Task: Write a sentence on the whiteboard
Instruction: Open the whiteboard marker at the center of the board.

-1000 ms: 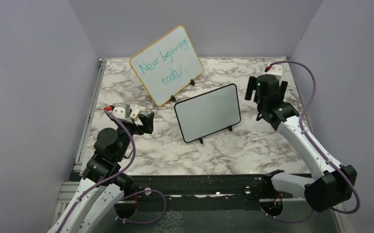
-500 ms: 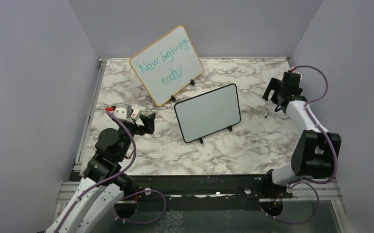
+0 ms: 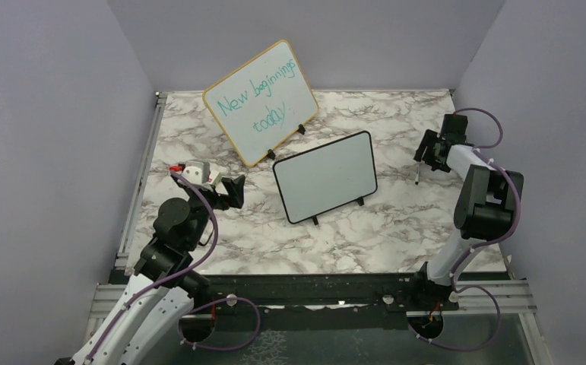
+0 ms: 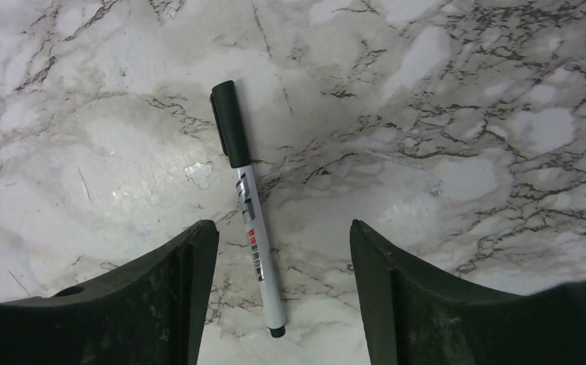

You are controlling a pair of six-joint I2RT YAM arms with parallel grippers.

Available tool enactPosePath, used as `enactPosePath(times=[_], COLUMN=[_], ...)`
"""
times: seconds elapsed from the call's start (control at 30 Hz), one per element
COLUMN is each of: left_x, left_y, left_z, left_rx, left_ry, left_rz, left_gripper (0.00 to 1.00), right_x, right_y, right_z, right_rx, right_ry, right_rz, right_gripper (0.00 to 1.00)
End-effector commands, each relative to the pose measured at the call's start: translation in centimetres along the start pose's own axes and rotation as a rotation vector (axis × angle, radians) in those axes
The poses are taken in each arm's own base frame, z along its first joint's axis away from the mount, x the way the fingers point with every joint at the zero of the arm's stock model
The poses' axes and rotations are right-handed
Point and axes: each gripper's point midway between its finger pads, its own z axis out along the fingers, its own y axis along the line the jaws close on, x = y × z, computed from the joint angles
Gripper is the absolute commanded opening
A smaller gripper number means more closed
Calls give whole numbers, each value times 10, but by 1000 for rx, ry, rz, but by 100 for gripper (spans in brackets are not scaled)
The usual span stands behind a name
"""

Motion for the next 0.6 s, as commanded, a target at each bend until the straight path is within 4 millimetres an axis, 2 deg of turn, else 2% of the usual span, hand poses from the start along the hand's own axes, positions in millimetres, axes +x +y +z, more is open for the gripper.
enactPosePath(times=[0.0, 0.2, 0.57], left_x=[-1, -2, 0], left_y=[1, 1, -4], left_z=[4, 4, 5], left_rx=[-9, -6, 18], left_ry=[-19, -22, -20], left_rz=[11, 15, 16], left_gripper=[99, 99, 99], right_x=[3, 13, 23], right_y=[6, 11, 10], right_z=[9, 18, 30], right_rx=[-38, -74, -74], right_ry=[50, 111, 174], right_rz=[-29, -66, -88], right_gripper=[66, 49, 35])
